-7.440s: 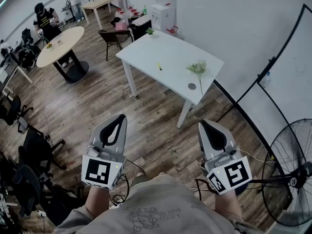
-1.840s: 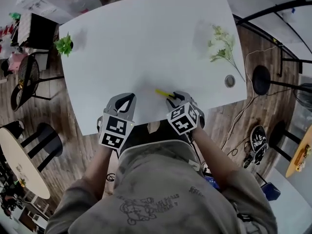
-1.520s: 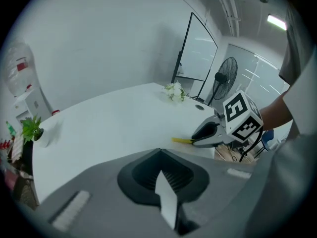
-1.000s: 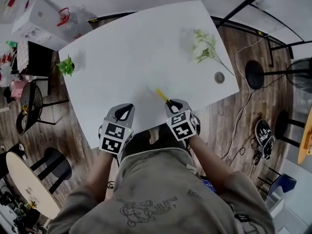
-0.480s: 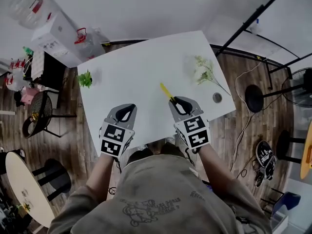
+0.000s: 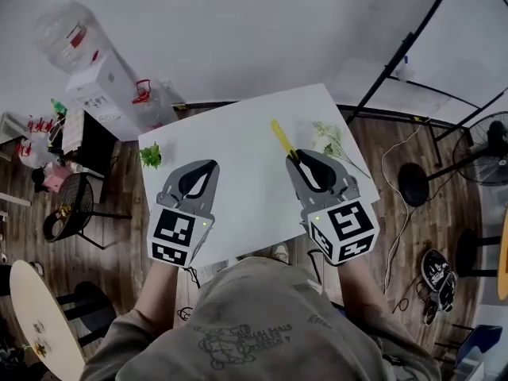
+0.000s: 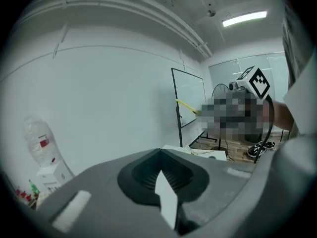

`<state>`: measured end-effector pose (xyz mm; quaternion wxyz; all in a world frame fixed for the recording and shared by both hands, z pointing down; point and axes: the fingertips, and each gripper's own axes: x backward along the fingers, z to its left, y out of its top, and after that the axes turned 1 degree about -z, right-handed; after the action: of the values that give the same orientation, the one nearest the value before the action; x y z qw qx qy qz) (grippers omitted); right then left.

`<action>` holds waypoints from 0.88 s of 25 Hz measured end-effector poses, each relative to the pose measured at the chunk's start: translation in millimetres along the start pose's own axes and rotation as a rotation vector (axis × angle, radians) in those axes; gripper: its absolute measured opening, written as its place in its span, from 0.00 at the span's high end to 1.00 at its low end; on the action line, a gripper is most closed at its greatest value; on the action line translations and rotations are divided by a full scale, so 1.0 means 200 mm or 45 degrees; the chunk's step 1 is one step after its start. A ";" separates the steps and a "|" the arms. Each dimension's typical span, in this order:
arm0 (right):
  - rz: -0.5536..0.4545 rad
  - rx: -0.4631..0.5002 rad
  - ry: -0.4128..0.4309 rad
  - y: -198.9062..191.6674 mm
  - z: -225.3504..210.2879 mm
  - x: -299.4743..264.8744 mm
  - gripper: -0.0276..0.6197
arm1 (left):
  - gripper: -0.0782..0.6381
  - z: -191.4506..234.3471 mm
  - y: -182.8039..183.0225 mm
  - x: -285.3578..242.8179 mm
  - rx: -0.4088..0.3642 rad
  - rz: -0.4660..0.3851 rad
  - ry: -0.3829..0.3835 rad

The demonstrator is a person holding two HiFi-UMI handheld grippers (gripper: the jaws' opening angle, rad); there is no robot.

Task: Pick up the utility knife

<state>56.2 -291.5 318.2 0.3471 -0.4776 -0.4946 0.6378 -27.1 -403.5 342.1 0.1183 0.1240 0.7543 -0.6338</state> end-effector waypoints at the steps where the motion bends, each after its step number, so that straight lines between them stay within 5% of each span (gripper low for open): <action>1: -0.039 -0.001 -0.017 0.05 -0.02 0.03 0.81 | 0.89 0.01 0.06 0.02 -0.025 -0.032 0.007; 6: -0.224 0.011 -0.073 0.31 -0.09 0.18 0.81 | 0.89 0.05 0.30 0.13 -0.098 -0.157 0.023; 13: -0.393 0.023 -0.140 0.53 -0.17 0.38 0.81 | 0.89 0.10 0.52 0.31 -0.065 -0.287 0.046; 22: -0.349 0.052 -0.158 0.47 -0.16 0.47 0.82 | 0.89 0.19 0.46 0.43 -0.013 -0.288 0.172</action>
<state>60.5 -221.3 200.2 0.4094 -0.3580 -0.5627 0.6225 -75.8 -423.1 221.1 -0.0043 0.0799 0.7728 -0.6295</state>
